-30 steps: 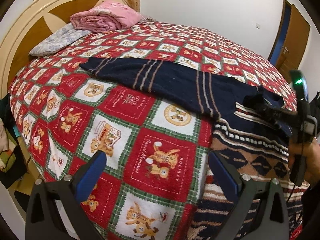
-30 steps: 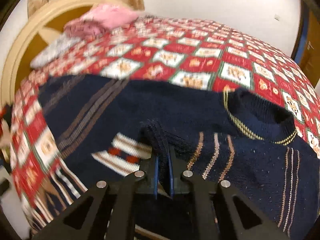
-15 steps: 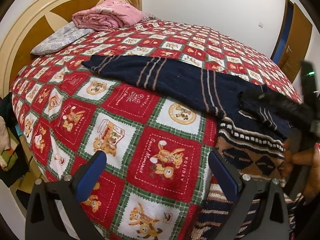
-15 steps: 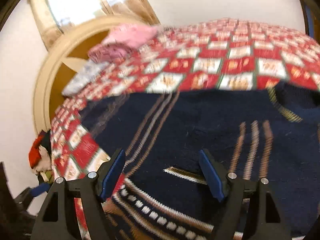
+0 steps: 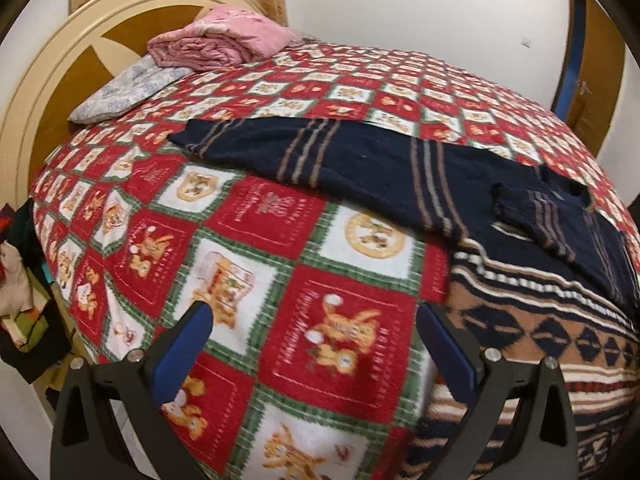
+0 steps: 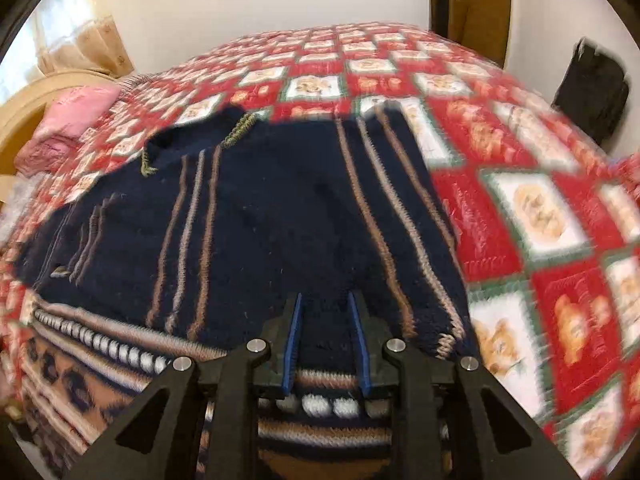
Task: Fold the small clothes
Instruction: 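Grasp the other sweater sleeve with the left tool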
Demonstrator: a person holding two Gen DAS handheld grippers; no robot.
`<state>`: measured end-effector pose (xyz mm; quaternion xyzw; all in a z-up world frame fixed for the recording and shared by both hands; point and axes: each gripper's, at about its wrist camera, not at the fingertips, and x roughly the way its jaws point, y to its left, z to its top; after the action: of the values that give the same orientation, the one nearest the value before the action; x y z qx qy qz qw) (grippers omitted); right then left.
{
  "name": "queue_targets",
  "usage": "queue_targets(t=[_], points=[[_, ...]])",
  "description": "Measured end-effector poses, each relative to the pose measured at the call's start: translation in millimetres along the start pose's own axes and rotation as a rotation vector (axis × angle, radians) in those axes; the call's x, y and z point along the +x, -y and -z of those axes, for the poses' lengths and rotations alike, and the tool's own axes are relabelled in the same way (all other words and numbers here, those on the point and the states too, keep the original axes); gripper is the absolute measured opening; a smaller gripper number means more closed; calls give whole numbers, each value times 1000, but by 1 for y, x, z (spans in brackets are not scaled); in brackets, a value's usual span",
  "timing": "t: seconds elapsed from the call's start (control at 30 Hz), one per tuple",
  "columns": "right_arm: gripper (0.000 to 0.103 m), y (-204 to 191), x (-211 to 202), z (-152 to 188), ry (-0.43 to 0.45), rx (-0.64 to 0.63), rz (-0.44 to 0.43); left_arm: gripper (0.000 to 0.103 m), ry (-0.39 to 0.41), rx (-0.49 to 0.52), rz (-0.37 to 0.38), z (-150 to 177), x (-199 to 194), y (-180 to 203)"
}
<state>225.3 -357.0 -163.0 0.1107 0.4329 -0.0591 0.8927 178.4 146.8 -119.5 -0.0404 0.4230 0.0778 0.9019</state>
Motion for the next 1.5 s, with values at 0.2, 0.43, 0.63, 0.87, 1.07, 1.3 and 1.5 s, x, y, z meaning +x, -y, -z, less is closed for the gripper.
queue_targets(t=[0.2,0.43,0.63,0.87,1.07,1.3,1.5], points=[[25,-33,-38,-9,101,46,3,103,1,-118,-49,-23,10,-43],[28,-138,-72,2,195,-35,-268,103,52,-395,59,-92,56,-111],[28,-182,-64,28,111,-115,-335,84,-56,-524,28,-132,142,-142],[28,-146,-62,40,83,-14,-264,79,-45,-383,-93,-144,173,-121],[28,-116,-63,40,82,103,-219,12,-18,-400,-8,-151,173,-129],[28,-96,-75,41,107,153,-227,10,26,-341,-24,-163,146,-104],[28,-75,-87,49,130,194,-218,10,171,-181,40,-185,71,-22]])
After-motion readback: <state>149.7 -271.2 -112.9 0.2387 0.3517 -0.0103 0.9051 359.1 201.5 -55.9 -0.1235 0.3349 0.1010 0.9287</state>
